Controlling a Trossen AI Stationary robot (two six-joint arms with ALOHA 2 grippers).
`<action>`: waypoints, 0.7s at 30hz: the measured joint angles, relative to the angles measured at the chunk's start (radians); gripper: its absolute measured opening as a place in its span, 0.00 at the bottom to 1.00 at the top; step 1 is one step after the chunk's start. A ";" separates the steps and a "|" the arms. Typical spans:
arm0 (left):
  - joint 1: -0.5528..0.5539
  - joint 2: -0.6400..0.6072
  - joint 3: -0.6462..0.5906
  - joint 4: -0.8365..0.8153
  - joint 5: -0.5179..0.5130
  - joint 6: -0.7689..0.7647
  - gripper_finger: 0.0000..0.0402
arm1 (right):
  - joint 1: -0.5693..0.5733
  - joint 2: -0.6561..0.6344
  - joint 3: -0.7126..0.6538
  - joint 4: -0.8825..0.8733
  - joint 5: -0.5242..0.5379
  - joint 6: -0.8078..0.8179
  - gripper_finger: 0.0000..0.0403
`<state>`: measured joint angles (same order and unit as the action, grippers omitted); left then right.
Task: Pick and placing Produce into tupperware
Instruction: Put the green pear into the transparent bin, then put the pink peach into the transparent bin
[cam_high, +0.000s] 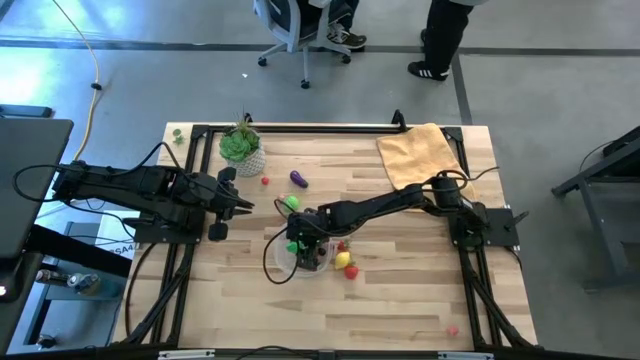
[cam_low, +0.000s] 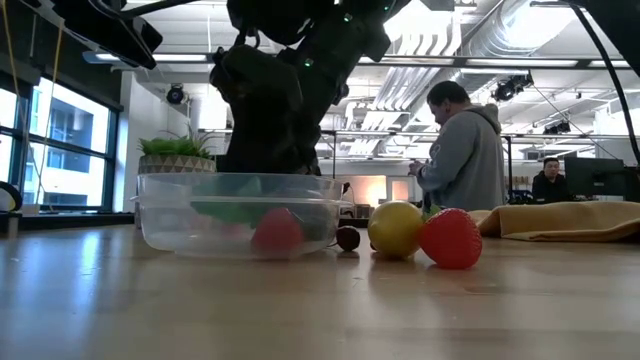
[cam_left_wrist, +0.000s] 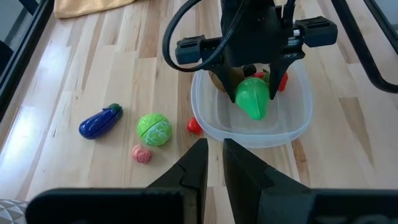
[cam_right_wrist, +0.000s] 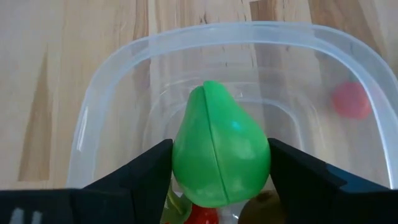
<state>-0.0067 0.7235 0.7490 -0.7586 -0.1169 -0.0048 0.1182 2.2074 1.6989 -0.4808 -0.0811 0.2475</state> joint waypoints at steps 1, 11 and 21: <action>0.000 0.000 0.000 0.000 0.000 0.000 0.10 | 0.000 0.000 0.000 0.000 0.000 0.005 0.63; 0.000 0.000 0.000 0.000 0.000 0.000 0.10 | -0.001 -0.003 0.000 0.018 0.001 0.008 0.74; 0.000 0.000 0.000 0.000 0.000 0.000 0.10 | 0.000 -0.054 0.141 -0.233 0.046 0.090 0.74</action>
<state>-0.0067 0.7235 0.7490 -0.7583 -0.1165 -0.0050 0.1180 2.1536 1.8394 -0.7143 -0.0354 0.3377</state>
